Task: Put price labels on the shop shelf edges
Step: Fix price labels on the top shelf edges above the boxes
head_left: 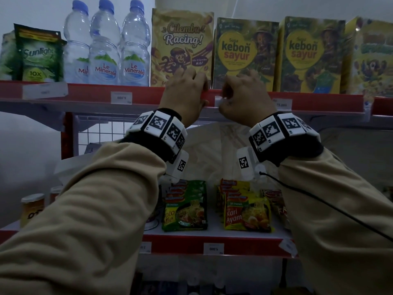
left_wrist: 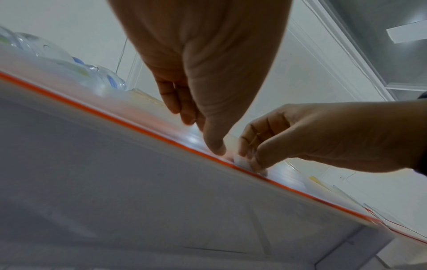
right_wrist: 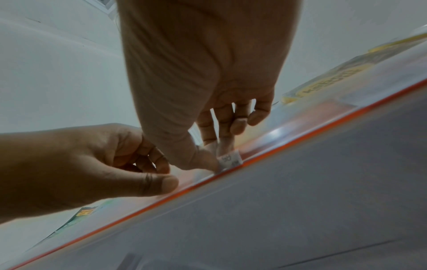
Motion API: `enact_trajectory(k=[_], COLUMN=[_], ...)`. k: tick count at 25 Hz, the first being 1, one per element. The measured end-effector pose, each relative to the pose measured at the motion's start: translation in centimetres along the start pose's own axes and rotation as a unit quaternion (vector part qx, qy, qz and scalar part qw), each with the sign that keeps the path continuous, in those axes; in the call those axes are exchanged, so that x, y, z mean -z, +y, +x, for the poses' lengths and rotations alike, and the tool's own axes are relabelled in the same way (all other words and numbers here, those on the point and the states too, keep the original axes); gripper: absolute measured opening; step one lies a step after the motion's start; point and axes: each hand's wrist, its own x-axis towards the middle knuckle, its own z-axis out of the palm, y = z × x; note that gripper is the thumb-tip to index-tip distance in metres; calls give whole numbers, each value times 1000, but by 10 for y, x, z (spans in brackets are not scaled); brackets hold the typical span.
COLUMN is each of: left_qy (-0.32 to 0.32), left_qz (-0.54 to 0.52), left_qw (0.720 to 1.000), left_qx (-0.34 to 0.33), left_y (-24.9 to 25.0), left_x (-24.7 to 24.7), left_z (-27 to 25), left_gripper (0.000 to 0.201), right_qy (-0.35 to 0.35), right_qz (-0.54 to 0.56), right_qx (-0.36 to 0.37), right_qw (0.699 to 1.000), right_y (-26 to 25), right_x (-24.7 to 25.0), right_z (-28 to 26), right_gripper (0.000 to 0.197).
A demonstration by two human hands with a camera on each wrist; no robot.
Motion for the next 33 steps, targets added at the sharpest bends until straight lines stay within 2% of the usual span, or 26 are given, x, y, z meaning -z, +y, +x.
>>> enact_trajectory(k=[5, 9, 12, 14, 18, 21, 24, 26, 27, 28, 31, 33], left_qy=[3, 10, 8, 6, 1, 32, 53, 51, 48, 45, 44, 38], left_qz=[0, -3, -3, -16, -126, -208, -215, -208, -203, -199, -185, -167], left_qw=[1000, 1000, 1000, 1000, 990, 975, 973, 975, 976, 978, 981, 985], left_qx=[-1, -5, -5, 11, 66, 77, 71, 61, 55, 50, 35, 14], left_y=[0, -1, -1, -1, -6, -9, -10, -11, -13, -13, -16, -18], left_x=[-1, -1, -2, -3, -4, -6, -10, -12, -12, -11, -10, -8], left_z=[0, 0, 0, -1, 2, 5, 2, 0, 0, -1, -1, -2], left_gripper=[37, 37, 36, 34, 25, 30, 32, 31, 30, 29, 27, 27], right_qy=[9, -23, -38, -19, 110, 93, 65, 60, 59, 59, 59, 63], right_qz=[-7, 13, 85, 168, 299, 397, 506, 540, 537, 509, 316, 208], right_qx=[-4, -8, -28, -55, -86, -117, -152, -150, -138, -116, -24, 11], right_qw=[1000, 1000, 995, 984, 944, 906, 847, 826, 830, 851, 947, 976], right_y=[0, 1, 4, 5, 3, -2, -10, -14, -15, -14, -9, -6], right_x=[1, 4, 10, 12, 8, -1, -8, -12, -12, -11, -3, 1], right_z=[1, 6, 16, 18, 10, 4, 1, 0, -1, -1, 1, 5], right_gripper=[31, 33, 26, 16, 10, 19, 28, 30, 29, 28, 19, 16])
